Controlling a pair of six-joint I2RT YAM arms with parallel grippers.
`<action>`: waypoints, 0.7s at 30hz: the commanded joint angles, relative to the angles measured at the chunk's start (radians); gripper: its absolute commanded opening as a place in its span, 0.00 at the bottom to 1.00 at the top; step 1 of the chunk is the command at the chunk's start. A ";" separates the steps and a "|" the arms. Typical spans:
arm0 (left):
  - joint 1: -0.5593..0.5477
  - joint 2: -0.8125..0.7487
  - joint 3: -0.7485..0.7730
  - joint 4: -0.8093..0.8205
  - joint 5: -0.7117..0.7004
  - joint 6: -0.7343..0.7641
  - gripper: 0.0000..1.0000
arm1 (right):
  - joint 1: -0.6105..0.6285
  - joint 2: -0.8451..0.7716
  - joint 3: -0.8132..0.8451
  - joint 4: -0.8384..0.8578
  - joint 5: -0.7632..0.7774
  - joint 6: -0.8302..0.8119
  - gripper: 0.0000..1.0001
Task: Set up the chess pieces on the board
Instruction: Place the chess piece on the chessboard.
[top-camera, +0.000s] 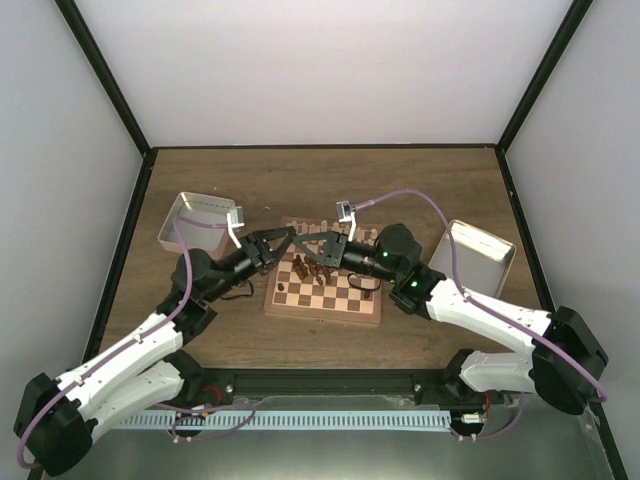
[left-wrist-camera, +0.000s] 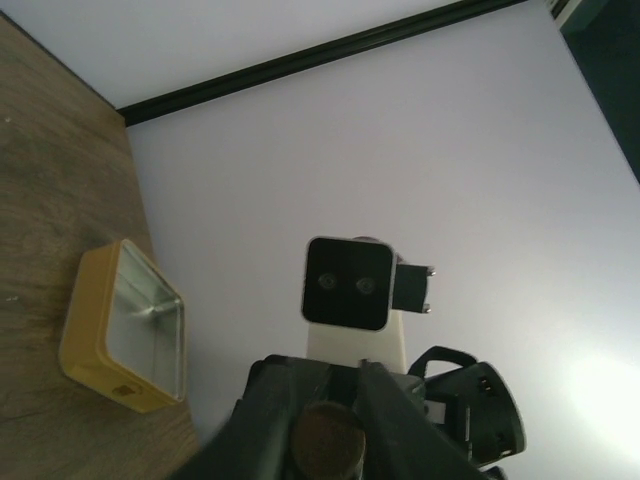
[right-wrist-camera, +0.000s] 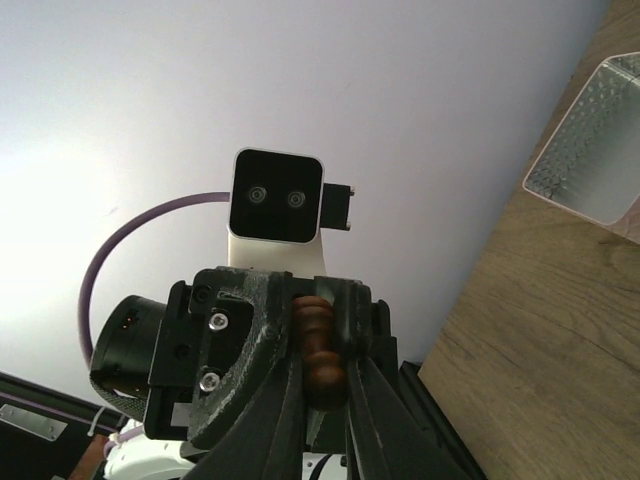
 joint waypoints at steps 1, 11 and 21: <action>-0.003 -0.037 -0.021 -0.121 -0.050 0.084 0.42 | 0.003 -0.031 0.049 -0.139 0.074 -0.087 0.05; -0.002 -0.227 0.134 -0.716 -0.550 0.490 0.76 | 0.003 0.058 0.199 -0.781 0.209 -0.482 0.05; -0.002 -0.276 0.228 -0.869 -0.889 0.836 0.81 | 0.087 0.428 0.523 -1.186 0.347 -0.685 0.05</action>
